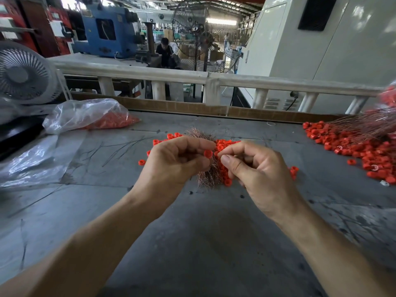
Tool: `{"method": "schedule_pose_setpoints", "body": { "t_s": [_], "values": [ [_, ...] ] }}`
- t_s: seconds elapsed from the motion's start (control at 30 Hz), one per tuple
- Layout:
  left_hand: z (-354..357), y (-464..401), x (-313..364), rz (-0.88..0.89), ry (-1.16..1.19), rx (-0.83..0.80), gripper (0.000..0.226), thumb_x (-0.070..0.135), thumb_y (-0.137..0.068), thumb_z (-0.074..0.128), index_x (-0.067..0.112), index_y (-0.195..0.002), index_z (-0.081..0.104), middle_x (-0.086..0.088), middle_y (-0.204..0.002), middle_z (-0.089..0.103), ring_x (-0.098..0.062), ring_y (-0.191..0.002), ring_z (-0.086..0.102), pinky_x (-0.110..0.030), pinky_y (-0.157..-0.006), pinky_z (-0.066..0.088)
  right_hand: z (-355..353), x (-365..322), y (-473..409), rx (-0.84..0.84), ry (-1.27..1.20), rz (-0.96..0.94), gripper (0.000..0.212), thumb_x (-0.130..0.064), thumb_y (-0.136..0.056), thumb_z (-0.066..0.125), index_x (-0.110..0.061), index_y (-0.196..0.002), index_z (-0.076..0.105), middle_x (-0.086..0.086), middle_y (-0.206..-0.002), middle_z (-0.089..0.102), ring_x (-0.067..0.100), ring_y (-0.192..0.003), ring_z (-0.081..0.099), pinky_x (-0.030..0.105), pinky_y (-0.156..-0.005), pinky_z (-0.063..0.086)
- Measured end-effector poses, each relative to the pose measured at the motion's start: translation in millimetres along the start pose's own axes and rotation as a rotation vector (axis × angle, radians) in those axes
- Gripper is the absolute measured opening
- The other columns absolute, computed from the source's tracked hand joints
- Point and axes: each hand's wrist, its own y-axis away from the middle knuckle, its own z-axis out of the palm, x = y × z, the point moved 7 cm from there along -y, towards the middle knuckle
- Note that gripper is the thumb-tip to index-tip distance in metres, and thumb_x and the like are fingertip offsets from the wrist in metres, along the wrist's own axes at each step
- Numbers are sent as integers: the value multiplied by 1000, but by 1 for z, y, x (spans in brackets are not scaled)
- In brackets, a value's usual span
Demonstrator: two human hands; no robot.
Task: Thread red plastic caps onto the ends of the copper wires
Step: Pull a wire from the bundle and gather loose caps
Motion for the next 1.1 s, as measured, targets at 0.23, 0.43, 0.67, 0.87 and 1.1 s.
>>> {"method": "schedule_pose_setpoints", "body": {
  "t_s": [0.23, 0.43, 0.67, 0.87, 1.1],
  "values": [
    [5, 2, 3, 10, 7, -54, 28, -14, -86, 65, 7, -103, 76, -16, -86, 65, -6, -66, 64, -11, -54, 47, 2, -6, 1, -19, 9, -19, 12, -9, -94, 70, -18, -88, 74, -7, -60, 62, 1, -50, 51, 12, -51, 39],
    [8, 3, 1, -15, 79, -51, 28, -14, -87, 63, 7, -104, 72, -15, -87, 71, -17, -80, 71, -14, -63, 53, 3, -7, 1, -14, 33, -40, 14, -9, -92, 72, -21, -85, 75, 3, -68, 67, 25, -66, 62, 39, -64, 51],
    [7, 3, 2, -1, 73, -40, 25, -8, -87, 66, 11, -101, 75, -11, -83, 75, -16, -75, 72, -14, -61, 54, 2, -8, 2, 10, 44, -28, 11, -11, -92, 73, -19, -85, 76, 11, -73, 70, 33, -71, 63, 41, -63, 51],
    [6, 4, -1, -44, 105, -37, 24, 4, -87, 68, 21, -98, 81, -13, -86, 77, -17, -78, 75, -12, -60, 53, 1, -9, 3, 40, 54, -22, 12, -11, -92, 73, -19, -84, 75, 14, -70, 69, 37, -69, 61, 45, -62, 50],
    [5, 2, -4, -53, 121, -59, 25, 11, -79, 69, 19, -100, 81, -14, -93, 77, -23, -86, 76, -25, -76, 60, 2, -5, 3, 11, 46, -13, 11, -15, -92, 73, -22, -85, 75, 18, -73, 69, 42, -72, 62, 49, -63, 51]
  ]
}}
